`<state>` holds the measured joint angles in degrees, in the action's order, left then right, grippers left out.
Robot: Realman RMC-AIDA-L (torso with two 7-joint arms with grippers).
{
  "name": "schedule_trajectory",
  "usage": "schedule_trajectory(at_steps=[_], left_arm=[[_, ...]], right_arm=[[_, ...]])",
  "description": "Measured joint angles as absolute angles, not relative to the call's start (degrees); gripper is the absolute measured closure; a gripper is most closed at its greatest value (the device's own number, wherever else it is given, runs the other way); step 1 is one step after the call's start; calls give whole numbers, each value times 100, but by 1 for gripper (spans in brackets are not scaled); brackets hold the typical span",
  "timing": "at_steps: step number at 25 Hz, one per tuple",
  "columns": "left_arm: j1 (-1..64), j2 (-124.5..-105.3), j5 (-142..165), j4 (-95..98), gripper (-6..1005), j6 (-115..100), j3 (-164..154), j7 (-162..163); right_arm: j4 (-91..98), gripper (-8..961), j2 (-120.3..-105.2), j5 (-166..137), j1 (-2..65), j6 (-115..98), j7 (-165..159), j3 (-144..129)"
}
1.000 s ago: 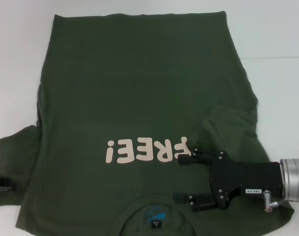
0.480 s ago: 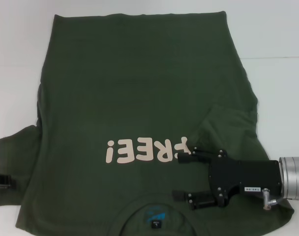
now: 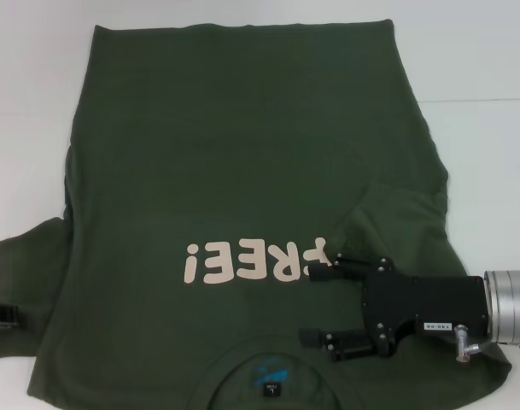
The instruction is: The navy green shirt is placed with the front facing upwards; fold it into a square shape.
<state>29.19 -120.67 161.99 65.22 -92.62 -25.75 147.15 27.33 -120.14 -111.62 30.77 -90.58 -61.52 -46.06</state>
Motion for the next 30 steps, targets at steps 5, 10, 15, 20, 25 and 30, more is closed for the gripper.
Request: schedule_trajectory(at_steps=[5, 10, 15, 20, 25, 30], left_arm=[[2918, -12068, 16199, 6521, 94, -9273, -2594, 14713], [2920, -12091, 16199, 6521, 94, -9302, -2705, 14724], [2923, -12095, 16198, 6521, 94, -9296, -2733, 14735], [2926, -12090, 16198, 6521, 94, -9293, -2734, 14744], [2927, -12071, 16213, 6531, 94, -9283, -2726, 14747], [2923, -12066, 16263, 6533, 94, -9279, -2729, 14745]], right_arm=[[2733, 7, -12014, -11162, 3076, -9051, -6152, -4605], [2733, 7, -12014, -11162, 3081, -9026, -6152, -4605], [2734, 7, -12014, -11162, 3084, -9023, -6152, -4605], [2733, 7, -12014, -11162, 3085, -9023, -6152, -4605], [2734, 8, -12014, -11162, 3086, -9014, -6152, -4605], [2733, 8, -12014, -11162, 3096, -9009, -6152, -4605]])
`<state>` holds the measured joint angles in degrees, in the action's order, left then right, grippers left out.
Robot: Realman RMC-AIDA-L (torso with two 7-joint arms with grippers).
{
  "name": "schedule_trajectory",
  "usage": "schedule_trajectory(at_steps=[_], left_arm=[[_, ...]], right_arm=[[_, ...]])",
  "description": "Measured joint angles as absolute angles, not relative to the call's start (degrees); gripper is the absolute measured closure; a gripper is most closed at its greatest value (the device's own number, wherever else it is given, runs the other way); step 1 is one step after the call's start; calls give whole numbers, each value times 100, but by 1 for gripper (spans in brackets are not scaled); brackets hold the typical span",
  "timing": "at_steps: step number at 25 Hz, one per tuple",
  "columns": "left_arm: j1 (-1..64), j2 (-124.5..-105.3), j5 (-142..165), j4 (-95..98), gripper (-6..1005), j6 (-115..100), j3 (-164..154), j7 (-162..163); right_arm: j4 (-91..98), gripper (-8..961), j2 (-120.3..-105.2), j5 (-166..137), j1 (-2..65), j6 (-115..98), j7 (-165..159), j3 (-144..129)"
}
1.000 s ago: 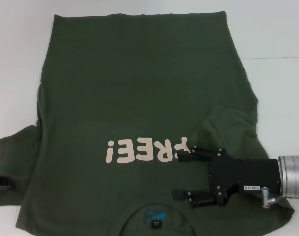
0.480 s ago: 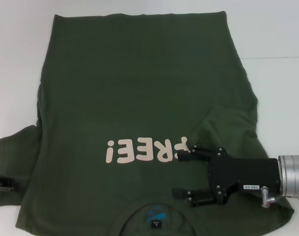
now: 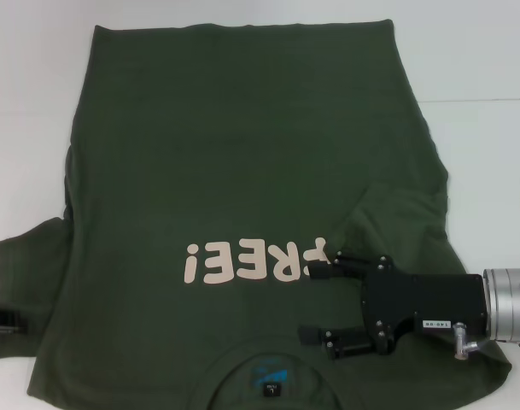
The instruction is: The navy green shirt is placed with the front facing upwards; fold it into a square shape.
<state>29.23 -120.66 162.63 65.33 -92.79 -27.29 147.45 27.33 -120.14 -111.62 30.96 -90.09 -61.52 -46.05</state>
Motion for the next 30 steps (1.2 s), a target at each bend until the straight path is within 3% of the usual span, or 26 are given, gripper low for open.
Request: schedule_trajectory(at_steps=[30], left_arm=[[3037, -12076, 16221, 6372, 94, -9392, -2758, 14735]], right_arm=[[2733, 7, -12014, -11162, 3111, -8990, -6152, -4607]])
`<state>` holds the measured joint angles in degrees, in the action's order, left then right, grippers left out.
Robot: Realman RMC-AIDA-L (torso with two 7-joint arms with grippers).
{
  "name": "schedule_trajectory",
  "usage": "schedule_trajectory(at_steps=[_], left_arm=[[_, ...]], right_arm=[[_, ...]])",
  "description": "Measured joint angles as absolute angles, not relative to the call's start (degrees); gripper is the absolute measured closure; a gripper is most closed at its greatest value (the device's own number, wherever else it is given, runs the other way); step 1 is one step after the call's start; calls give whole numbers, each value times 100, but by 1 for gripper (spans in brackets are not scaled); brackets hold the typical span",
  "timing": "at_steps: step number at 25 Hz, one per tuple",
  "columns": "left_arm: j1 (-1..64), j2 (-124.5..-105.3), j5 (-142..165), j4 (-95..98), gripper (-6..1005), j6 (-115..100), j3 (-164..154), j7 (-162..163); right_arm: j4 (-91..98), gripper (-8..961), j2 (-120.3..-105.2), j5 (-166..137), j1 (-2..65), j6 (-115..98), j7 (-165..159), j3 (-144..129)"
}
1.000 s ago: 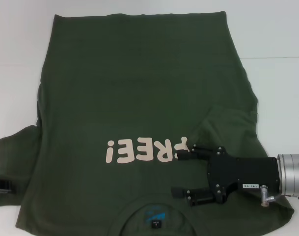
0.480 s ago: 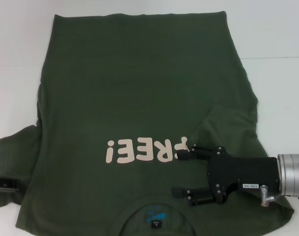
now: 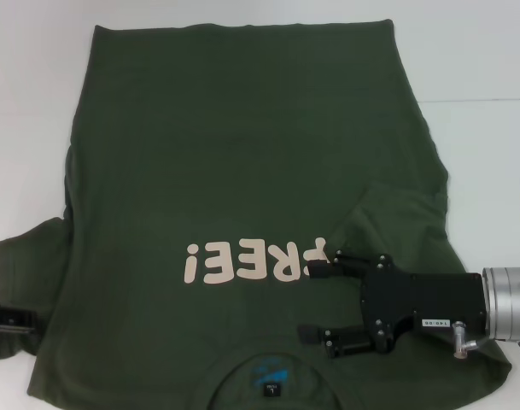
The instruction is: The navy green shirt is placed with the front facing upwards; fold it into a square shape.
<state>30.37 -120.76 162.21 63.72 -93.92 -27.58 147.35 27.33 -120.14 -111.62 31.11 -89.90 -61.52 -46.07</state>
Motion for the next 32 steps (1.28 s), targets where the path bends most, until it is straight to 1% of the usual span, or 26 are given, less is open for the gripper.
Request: schedule_trajectory(at_steps=[17, 23, 32], left_arm=[[3087, -12065, 16031, 6330, 95, -9406, -2778, 14701], [3045, -12033, 16130, 6557, 96, -9579, -2764, 14726], [3008, -12043, 16350, 6725, 98, -9687, -2758, 14819]], right_arm=[[2733, 7, -12005, -11162, 3111, -9006, -6211, -4628], [2734, 7, -12005, -11162, 3111, -9016, -6220, -4621], [2734, 7, -12005, -11162, 3128, -9012, -6275, -4650]])
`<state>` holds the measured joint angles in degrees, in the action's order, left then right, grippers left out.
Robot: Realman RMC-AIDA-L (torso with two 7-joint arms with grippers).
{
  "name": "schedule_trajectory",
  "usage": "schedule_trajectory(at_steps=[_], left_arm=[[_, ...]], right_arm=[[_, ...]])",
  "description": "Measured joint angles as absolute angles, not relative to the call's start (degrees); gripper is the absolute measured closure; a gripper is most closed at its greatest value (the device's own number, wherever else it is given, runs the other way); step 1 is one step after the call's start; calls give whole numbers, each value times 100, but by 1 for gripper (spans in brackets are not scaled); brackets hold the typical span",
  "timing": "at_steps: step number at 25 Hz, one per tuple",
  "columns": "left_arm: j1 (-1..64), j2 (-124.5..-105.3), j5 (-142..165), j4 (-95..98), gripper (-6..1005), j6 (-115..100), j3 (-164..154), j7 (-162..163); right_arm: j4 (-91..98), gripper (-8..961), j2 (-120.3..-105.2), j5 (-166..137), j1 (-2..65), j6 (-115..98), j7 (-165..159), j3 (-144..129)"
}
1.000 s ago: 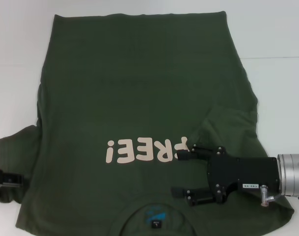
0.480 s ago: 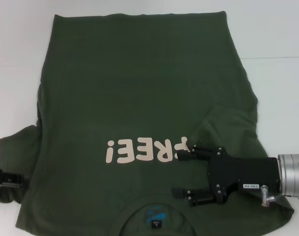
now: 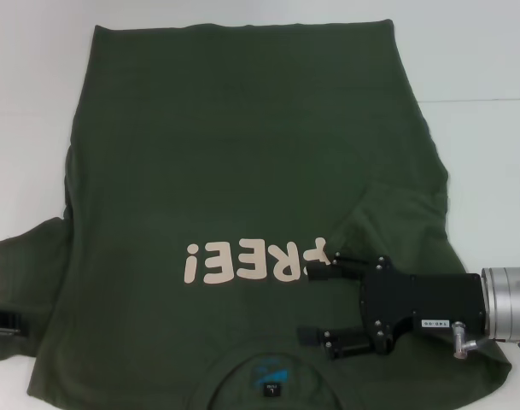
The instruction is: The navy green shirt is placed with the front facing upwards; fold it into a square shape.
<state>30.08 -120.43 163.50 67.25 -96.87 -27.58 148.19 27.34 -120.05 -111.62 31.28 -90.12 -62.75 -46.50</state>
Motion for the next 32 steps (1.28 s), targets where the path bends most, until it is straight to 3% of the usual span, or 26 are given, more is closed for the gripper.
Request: schedule_trajectory(at_steps=[32], left_arm=[[3049, -12036, 16365, 6521, 103, -9532, -2786, 14835]], right_arm=[[2733, 7, -12005, -11162, 3125, -9011, -6284, -4649]])
